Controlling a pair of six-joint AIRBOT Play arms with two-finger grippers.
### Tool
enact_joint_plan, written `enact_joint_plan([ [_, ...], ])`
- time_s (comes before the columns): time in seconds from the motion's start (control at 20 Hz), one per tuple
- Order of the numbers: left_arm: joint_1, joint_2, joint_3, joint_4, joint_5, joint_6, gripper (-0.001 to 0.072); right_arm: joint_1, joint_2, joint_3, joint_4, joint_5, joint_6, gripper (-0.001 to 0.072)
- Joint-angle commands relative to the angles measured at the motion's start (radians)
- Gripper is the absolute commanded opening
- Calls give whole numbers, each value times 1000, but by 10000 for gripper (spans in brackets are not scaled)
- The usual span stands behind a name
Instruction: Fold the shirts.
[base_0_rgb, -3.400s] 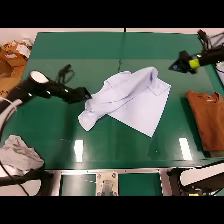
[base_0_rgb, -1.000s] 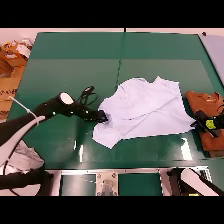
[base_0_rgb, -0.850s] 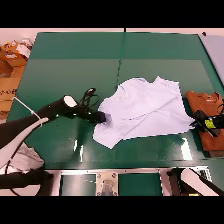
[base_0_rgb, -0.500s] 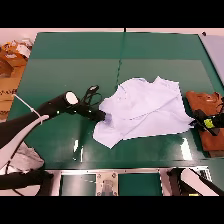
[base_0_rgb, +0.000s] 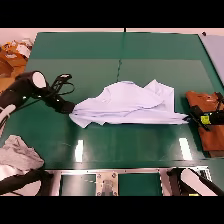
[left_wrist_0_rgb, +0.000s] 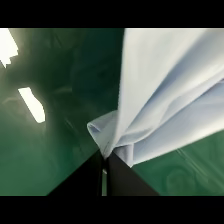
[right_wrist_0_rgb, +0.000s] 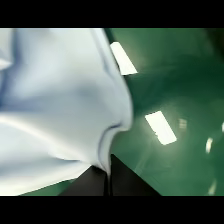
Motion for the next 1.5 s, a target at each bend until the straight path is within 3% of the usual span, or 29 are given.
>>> enact_joint_plan([
  [0.0,34,21,24,-104,-81,55,23,69,41,29,234,49,-102,14],
  [0.15,34,84,143,-98,-115,53,23,79,115,192,351,118,-103,14],
  [0.3,34,202,402,-73,-111,13,22,79,206,507,418,122,-57,14],
  [0.6,34,379,1072,25,14,-113,22,79,253,1175,341,14,99,14],
  [0.8,34,502,1126,38,101,-111,23,79,256,1337,301,-46,140,14],
  [0.95,34,506,1113,45,98,-110,23,79,260,1305,301,-33,140,14],
  [1.1,34,496,955,43,140,-103,23,79,260,1171,306,-11,139,14],
  [1.3,34,423,661,29,263,-103,23,82,251,821,340,-25,64,14],
  [1.45,34,245,540,-27,356,-103,24,100,201,509,339,-170,-24,14],
])
